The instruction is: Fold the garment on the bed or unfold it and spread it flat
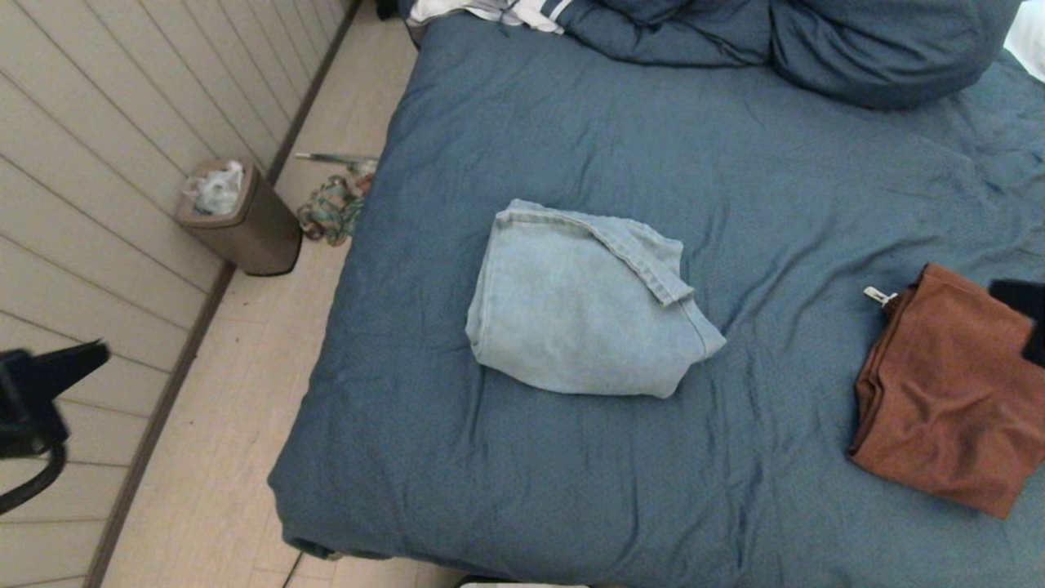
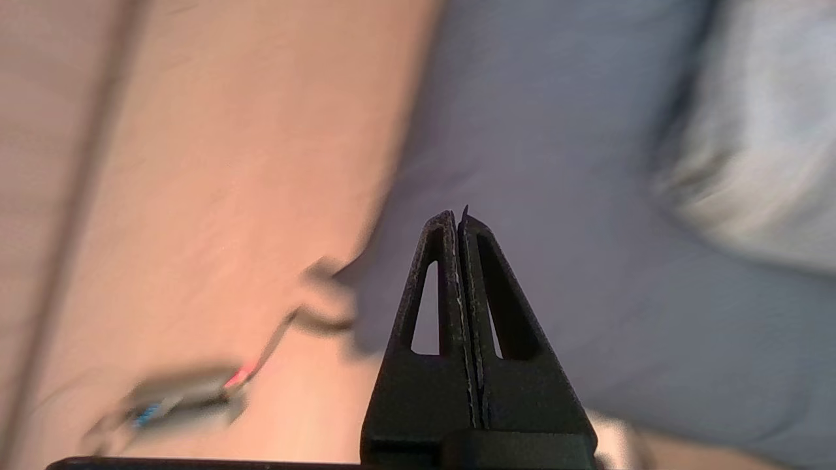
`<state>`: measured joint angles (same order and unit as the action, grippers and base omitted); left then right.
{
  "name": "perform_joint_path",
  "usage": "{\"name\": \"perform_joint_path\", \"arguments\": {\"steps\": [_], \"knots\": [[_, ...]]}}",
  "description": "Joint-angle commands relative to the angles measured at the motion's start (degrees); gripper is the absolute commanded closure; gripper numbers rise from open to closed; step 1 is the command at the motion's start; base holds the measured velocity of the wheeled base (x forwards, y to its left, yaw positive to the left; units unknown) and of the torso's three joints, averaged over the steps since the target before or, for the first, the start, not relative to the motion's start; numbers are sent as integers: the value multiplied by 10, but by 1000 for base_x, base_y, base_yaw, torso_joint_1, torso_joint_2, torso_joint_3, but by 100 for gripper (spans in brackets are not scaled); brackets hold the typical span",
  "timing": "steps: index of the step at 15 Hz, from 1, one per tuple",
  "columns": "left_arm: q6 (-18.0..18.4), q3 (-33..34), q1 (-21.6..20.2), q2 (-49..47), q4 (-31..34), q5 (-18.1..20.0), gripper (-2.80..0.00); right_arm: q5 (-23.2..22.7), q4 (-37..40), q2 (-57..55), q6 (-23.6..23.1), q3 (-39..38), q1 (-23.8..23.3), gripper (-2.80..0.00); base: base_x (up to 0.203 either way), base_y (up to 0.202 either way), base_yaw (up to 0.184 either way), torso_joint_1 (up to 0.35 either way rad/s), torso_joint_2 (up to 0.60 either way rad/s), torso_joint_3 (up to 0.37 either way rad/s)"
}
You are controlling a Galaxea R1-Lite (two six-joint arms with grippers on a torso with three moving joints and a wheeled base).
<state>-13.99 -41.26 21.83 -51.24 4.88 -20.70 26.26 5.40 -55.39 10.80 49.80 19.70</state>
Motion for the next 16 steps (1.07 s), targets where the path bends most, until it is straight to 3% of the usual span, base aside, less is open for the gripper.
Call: {"name": "perform_joint_path", "arguments": {"steps": [1, 4, 7, 8, 9, 10, 12, 14, 15, 16], "knots": [[1, 39, -42, 163, 91, -5, 0, 2, 68, 181, -4, -66, -44, 0, 0, 0, 0, 0, 0, 0], [-1, 103, -90, 282, 178, -20, 0, 3, 134, 309, -8, -180, -64, 0, 0, 0, 0, 0, 0, 0], [23, 139, -213, 362, 222, -24, 0, 4, 146, 395, -1, -309, -72, 0, 0, 0, 0, 0, 0, 0], [38, 149, -233, 382, 228, -21, 0, 2, 130, 400, 17, -344, -74, 0, 0, 0, 0, 0, 0, 0], [50, 170, -232, 401, 224, -5, 0, -12, 72, 402, 27, -373, -75, 0, 0, 0, 0, 0, 0, 0], [60, 199, -228, 412, 207, 37, 0, -41, 2, 402, 25, -409, -75, 0, 0, 0, 0, 0, 0, 0], [115, 261, -224, 476, 158, 104, 0, -103, -118, 403, 9, -489, -75, 0, 0, 0, 0, 0, 0, 0], [171, 341, -223, 511, 88, 140, 0, -156, -148, 404, -6, -500, -76, 0, 0, 0, 0, 0, 0, 0], [175, 360, -222, 512, 40, 152, 0, -168, -149, 404, -24, -499, -76, 0, 0, 0, 0, 0, 0, 0], [177, 364, -222, 512, 37, 159, 0, -177, -147, 404, -53, -499, -76, 0, 0, 0, 0, 0, 0, 0]]}}
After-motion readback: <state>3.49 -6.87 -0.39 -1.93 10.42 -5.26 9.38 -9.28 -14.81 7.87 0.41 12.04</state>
